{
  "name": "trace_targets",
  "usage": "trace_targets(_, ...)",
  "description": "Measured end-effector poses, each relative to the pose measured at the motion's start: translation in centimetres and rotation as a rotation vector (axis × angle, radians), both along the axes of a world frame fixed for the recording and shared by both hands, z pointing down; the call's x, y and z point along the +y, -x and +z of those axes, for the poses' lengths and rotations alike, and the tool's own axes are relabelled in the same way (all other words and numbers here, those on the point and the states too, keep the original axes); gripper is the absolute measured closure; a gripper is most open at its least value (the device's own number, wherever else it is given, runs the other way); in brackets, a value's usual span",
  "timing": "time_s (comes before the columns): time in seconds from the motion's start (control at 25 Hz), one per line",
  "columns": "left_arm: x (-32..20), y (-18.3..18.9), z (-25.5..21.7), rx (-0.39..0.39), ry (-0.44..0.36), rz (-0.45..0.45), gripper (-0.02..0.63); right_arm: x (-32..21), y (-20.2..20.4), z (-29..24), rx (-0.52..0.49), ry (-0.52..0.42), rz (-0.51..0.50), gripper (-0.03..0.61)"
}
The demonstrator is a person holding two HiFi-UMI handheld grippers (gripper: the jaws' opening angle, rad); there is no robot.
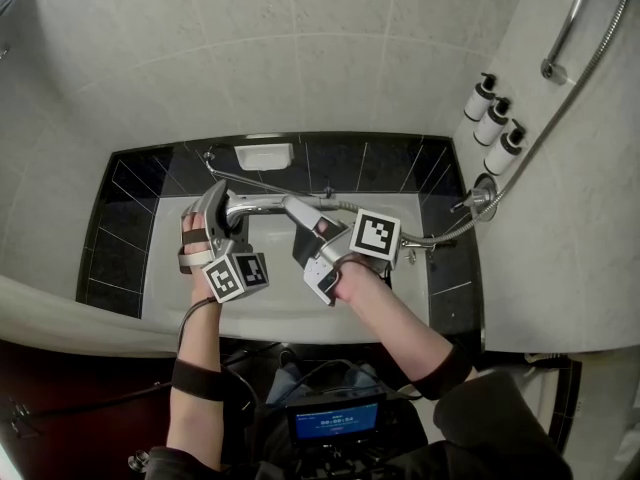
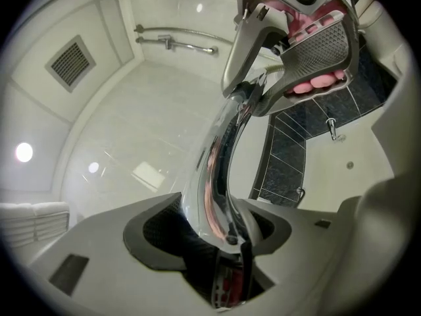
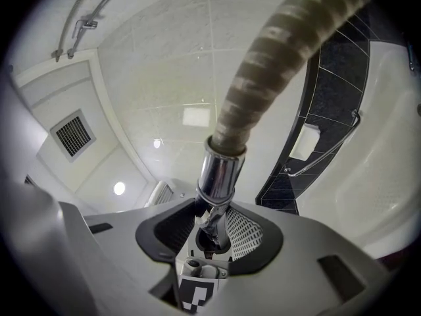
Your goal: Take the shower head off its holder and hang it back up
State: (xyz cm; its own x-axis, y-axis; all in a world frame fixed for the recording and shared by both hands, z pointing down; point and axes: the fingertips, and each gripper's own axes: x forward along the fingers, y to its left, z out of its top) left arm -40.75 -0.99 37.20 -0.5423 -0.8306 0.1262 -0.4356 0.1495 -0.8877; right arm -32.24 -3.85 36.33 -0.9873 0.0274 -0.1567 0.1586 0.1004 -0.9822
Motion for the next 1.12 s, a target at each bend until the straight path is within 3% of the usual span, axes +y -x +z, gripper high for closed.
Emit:
trace_targets(0.32, -0.9, 2.2, -2.2, 0.018, -0.041, -0.029, 0.351, -0.8, -1.8, 0.0, -0.014, -0.024, 0.021, 0.429)
trace_targets(0.48, -1.5, 3.2, -3.6, 0.02, -0.037, -0.032, 0.351, -1.5, -3.0, 0.3, -0.004, -0.085, 0.035, 0.513)
trace_targets(0.6, -2.4, 3.8, -4.4, 0.044, -0.018, -0.033, 0.351, -2.7, -4.2, 0.6, 0.038, -0.218, 0.065, 0.564)
trace_targets(0.92, -6.1, 4.8, -8.3, 0.095, 0.046, -0.007, 0.351, -7.8, -8.9, 1.8, 0.292, -0.678, 0.172, 0.563)
trace_targets(1.12, -9.2, 5.0, -12.8, 0.083, 0.093, 0.023, 0.351, -10.7, -12.1, 3.4, 0.441, -0.953, 0.217, 0.561)
